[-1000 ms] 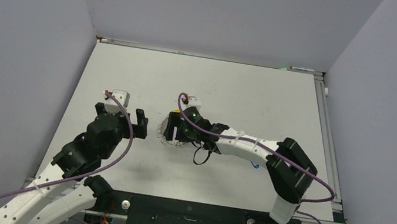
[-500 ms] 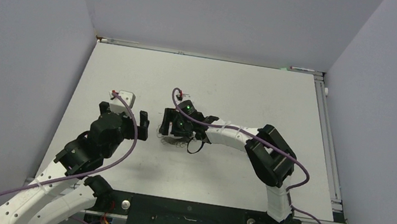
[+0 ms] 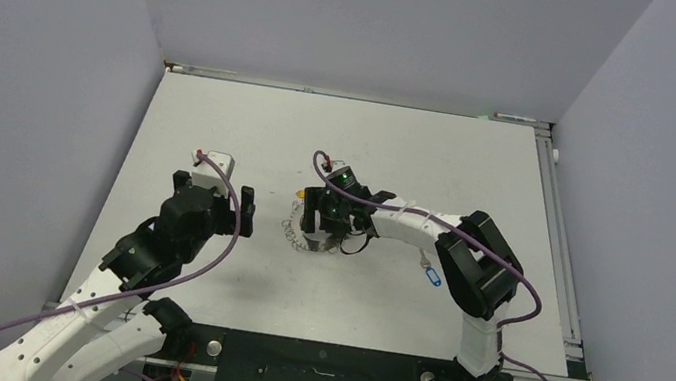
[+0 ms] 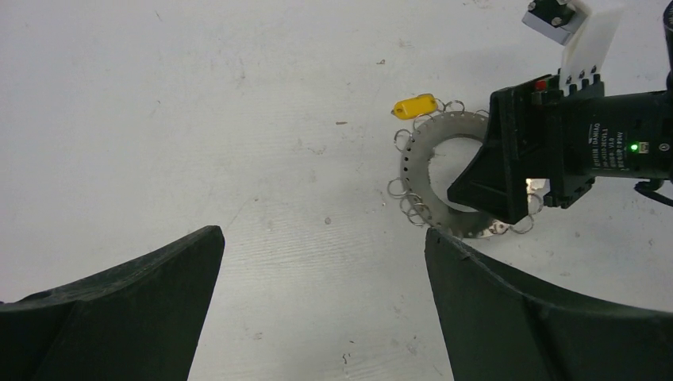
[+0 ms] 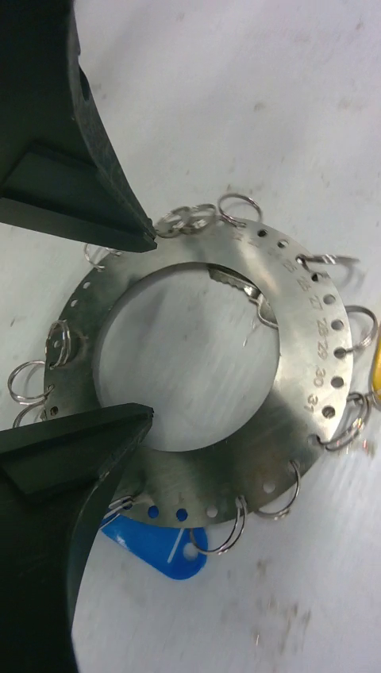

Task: Put the keys on the keyring

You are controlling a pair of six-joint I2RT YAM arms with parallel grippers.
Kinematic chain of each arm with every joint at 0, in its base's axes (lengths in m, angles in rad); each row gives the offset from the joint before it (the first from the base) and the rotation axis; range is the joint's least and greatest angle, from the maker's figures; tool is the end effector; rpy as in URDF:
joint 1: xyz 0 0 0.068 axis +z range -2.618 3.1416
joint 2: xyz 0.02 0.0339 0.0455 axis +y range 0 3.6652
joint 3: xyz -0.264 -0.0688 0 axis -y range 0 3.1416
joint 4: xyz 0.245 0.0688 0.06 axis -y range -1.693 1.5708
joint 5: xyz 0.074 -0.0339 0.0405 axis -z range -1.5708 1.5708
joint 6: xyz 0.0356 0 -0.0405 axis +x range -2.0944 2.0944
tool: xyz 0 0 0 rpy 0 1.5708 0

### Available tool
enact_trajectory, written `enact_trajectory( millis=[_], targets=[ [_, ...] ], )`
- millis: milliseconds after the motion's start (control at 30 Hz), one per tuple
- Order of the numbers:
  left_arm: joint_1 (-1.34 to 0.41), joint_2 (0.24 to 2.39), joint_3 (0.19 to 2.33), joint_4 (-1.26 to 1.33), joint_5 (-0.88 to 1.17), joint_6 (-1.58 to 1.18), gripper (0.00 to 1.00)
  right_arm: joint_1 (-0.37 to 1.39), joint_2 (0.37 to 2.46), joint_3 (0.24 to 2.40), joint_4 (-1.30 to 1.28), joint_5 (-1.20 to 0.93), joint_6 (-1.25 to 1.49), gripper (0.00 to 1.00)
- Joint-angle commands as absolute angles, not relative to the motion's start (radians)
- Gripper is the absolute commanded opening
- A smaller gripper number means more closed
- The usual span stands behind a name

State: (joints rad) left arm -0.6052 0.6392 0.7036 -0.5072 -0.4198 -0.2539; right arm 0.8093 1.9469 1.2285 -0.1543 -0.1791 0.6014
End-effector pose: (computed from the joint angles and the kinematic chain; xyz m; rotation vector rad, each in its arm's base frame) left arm 0.1275 -0.0706 0.3010 0.0824 1.9736 -0.1365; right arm 0.2790 0.3019 0.1594 -0.3556 2.5865 0.7941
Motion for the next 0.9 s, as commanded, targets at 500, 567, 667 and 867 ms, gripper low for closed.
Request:
enact_trajectory(
  millis=[500,567,667,867],
  targets=[
    [-0.546,0.655,0.752,-0.467,-0.31,-0.232,0.97,0.692,1.592,1.042,-0.276,-0.061,0.443,0.71],
    [-0.547,0.657,0.746,-0.445,-0.291,-0.209,0.97,0.656,1.545,0.979,-0.248,-0.08,0.474,0.68],
    [-0.543,0.671,0.736,-0.412,-0.263,-0.202,0.97,0.601,1.493,0.896,-0.195,-0.148,0.507,0.64],
    [-0.525,0.689,0.737,-0.408,-0.217,-0.208,0.97,0.521,1.504,0.815,-0.097,-0.28,0.552,0.55]
  ],
)
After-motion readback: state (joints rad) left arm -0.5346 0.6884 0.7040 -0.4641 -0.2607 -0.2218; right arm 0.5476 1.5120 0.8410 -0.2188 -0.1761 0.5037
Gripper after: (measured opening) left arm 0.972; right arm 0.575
